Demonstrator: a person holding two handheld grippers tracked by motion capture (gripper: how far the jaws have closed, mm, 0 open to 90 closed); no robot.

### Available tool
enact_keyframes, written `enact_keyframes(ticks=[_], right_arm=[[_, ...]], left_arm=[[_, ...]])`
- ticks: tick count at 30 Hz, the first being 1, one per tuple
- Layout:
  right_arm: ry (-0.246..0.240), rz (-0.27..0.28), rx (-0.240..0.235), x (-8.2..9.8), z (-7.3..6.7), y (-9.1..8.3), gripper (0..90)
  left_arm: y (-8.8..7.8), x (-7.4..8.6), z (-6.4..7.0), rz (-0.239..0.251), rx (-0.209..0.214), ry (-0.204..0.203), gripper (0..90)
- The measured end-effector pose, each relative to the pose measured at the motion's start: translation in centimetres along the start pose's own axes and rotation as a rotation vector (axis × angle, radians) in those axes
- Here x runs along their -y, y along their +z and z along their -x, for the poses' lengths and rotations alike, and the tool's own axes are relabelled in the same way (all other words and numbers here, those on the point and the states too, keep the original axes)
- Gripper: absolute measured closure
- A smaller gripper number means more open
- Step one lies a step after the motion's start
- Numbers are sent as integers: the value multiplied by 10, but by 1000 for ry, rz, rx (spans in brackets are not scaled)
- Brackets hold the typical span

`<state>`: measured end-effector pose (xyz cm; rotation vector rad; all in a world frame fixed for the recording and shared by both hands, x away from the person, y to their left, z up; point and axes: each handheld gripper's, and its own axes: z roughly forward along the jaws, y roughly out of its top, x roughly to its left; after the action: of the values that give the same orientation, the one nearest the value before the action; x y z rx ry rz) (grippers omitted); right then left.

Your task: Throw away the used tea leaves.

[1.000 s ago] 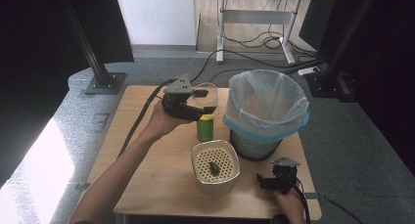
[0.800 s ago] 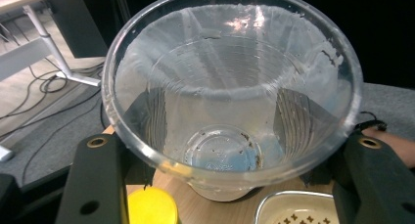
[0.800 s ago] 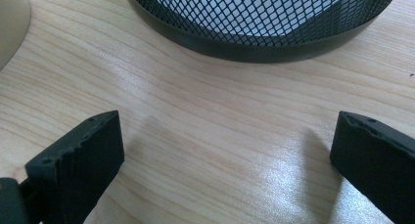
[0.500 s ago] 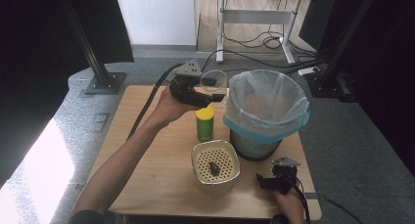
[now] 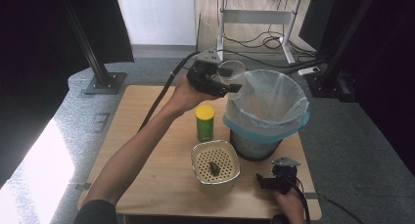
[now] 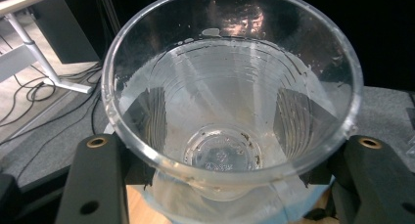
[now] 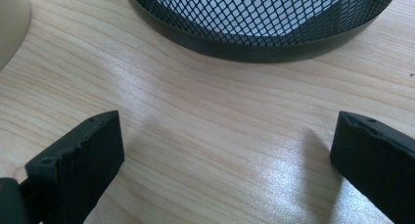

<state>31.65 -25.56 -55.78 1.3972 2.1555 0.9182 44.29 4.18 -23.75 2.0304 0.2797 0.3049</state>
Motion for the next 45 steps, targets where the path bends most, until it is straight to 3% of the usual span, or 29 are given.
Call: enact_keyframes(ticks=[12,16,23,26,37,45], right_arm=[[2,-1,0,0,0,0,0],[1,-3,-1,0,0,0,0],[-1,-2,-1,0,0,0,0],[1,-2,-1,0,0,0,0],[1,-2,-1,0,0,0,0],[-2,-1,-1,0,0,0,0]], left_arm=[[44,-14,3,-28,46,-13,364],[68,-9,7,-70,52,-10,354],[91,1,6,-118,48,-23,306],[97,4,5,-138,53,-34,215],[88,2,4,-137,80,-38,90],[65,6,-1,-131,60,-13,28]])
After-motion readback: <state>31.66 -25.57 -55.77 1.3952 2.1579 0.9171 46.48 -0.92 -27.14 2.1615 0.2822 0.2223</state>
